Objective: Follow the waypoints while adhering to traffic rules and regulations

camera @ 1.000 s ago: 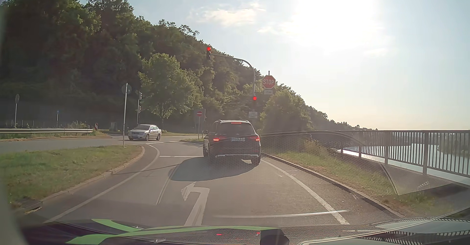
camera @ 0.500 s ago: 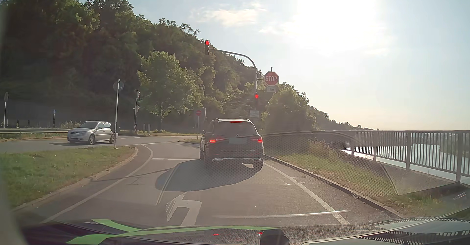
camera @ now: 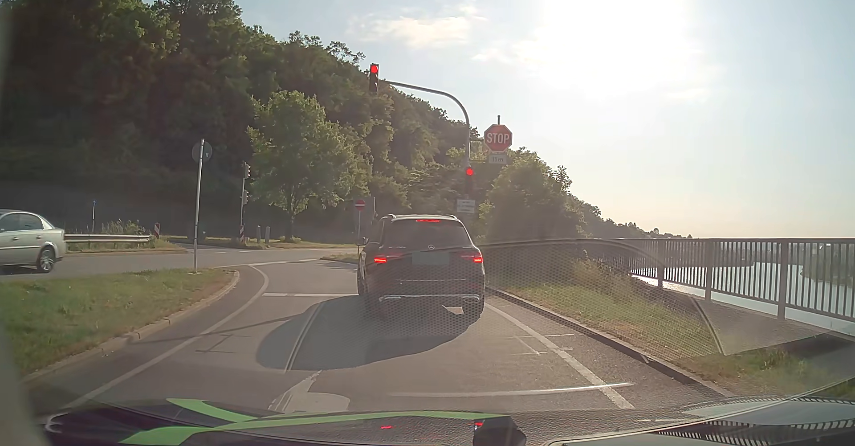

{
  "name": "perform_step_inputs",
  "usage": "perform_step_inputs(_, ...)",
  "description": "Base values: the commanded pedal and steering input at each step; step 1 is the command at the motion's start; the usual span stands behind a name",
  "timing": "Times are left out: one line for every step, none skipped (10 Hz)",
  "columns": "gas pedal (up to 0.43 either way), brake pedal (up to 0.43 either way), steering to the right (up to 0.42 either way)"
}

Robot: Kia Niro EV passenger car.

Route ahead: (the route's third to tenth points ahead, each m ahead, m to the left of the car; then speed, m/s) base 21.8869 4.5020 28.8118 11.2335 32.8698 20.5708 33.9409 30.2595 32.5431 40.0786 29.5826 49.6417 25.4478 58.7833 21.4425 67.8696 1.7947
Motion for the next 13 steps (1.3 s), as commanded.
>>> perform_step_inputs(0.000, 0.171, -0.025)
perform_step_inputs(0.000, 0.165, -0.027)
perform_step_inputs(0.000, 0.159, -0.026)
perform_step_inputs(0.000, 0.152, -0.026)
perform_step_inputs(0.000, 0.146, -0.026)
perform_step_inputs(0.000, 0.152, -0.026)
perform_step_inputs(0.000, 0.146, -0.027)
perform_step_inputs(0.000, 0.146, -0.027)
perform_step_inputs(0.000, 0.146, -0.029)
perform_step_inputs(0.000, 0.140, -0.030)
perform_step_inputs(0.000, 0.140, -0.031)
perform_step_inputs(0.000, 0.146, -0.030)
perform_step_inputs(0.000, 0.140, -0.030)
